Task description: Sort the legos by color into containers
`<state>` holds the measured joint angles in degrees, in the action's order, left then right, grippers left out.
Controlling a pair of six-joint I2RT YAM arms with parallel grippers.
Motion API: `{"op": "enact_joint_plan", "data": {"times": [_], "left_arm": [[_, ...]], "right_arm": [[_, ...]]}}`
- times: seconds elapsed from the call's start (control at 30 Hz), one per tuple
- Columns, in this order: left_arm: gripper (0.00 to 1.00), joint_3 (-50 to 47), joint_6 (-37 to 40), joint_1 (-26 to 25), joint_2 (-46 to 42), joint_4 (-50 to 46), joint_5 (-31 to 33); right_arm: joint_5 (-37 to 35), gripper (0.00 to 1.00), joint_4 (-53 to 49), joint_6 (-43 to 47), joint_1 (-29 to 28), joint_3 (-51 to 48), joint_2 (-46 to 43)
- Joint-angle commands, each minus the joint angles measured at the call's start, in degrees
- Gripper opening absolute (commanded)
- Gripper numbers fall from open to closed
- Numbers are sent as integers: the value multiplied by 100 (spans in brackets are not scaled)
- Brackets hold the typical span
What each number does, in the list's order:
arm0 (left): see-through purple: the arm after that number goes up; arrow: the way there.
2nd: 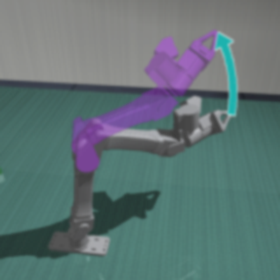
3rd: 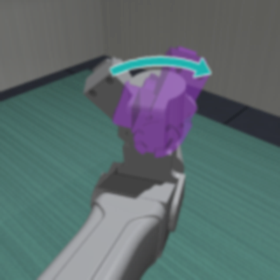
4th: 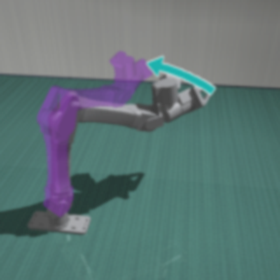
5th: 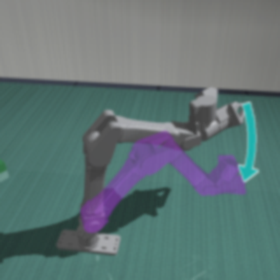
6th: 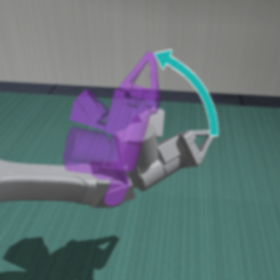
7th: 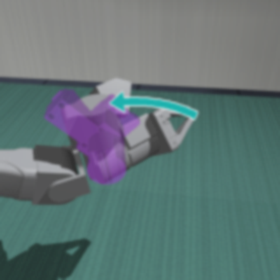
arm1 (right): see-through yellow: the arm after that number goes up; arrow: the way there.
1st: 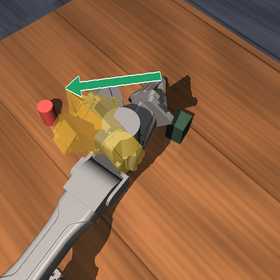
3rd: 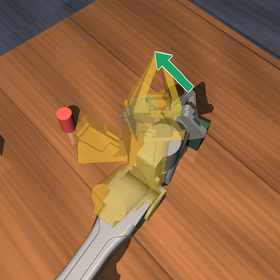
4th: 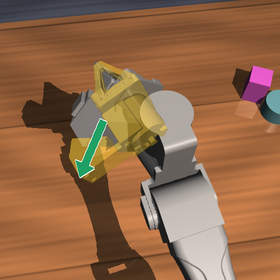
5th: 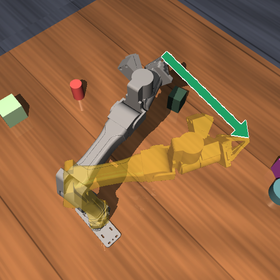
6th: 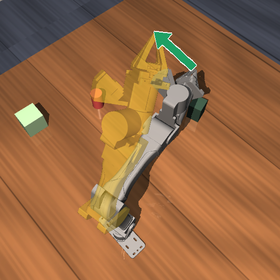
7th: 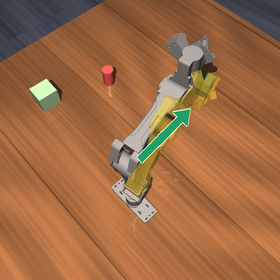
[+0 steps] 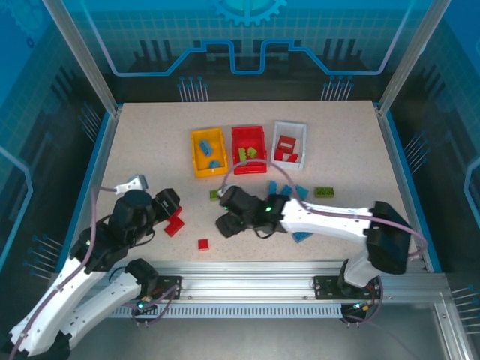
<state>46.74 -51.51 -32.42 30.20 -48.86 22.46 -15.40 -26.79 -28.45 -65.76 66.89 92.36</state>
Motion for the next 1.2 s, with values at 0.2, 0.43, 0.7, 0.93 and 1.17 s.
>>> {"op": "enact_joint_plan", "data": {"times": [0.2,0.43,0.7,0.93,1.17], "left_arm": [[62,286,-201,-2,-185,-773,560],[62,253,-114,-6,-190,-799,550],[62,266,-31,-7,-181,-775,514],[62,392,-68,-9,-189,-961,699],[63,450,-39,-7,-243,-1039,769]], "right_arm": [[406,71,-1023,-1029,-574,1647,1937],[632,72,-1225,-1679,-661,2273,2675],[737,72,-1110,-1664,-718,2553,2975],[721,65,-1389,-1678,-727,2759,3168],[725,49,-1542,-1770,-734,2700,3261]]}}
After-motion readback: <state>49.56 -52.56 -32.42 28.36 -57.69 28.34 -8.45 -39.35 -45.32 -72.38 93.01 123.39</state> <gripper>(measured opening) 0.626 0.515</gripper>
